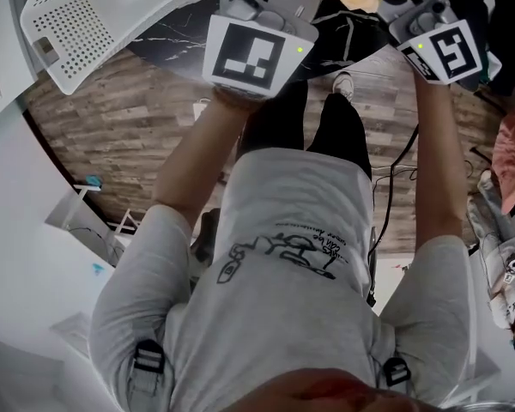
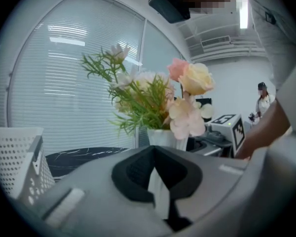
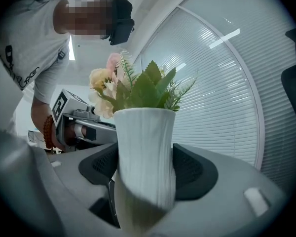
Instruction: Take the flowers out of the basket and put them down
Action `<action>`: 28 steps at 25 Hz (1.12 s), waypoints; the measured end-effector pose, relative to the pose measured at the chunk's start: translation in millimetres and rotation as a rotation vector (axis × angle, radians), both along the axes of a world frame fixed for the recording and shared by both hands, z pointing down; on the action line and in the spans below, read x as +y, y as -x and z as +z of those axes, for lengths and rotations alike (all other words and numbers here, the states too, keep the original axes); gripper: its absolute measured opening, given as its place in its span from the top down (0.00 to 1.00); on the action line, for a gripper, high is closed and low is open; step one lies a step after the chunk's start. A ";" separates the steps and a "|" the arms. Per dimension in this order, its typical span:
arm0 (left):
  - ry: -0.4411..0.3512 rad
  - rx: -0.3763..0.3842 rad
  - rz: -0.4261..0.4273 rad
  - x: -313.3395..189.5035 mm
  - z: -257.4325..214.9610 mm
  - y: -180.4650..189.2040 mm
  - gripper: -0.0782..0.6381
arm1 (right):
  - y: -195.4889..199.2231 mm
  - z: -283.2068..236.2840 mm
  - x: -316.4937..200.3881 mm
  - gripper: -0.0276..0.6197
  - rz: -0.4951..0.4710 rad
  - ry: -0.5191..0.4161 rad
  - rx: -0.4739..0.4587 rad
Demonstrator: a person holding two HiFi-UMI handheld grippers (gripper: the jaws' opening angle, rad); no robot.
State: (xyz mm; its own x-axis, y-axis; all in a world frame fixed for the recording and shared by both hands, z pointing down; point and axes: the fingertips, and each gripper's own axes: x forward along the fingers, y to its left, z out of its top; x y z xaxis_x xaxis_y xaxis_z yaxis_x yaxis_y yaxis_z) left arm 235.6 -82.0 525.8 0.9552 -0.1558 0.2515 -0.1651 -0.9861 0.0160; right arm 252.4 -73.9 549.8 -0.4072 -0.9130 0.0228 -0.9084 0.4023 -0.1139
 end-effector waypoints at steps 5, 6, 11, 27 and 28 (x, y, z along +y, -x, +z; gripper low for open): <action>0.000 0.010 -0.001 5.2 5.8 -0.2 0.89 | 1.7 9.4 2.1 0.43 -0.008 -0.001 0.010; 0.002 0.012 -0.002 6.4 6.7 0.2 0.89 | 2.5 10.4 2.8 0.43 -0.009 -0.002 0.011; 0.011 0.016 -0.027 3.5 9.3 4.0 0.89 | 6.1 10.8 1.5 0.43 -0.018 -0.004 0.037; 0.039 -0.006 -0.085 -4.4 13.1 14.0 0.89 | 6.9 6.5 2.1 0.37 -0.009 0.030 0.073; 0.042 -0.013 -0.085 -3.4 13.6 16.7 0.89 | 5.0 3.4 4.4 0.37 0.002 0.033 0.068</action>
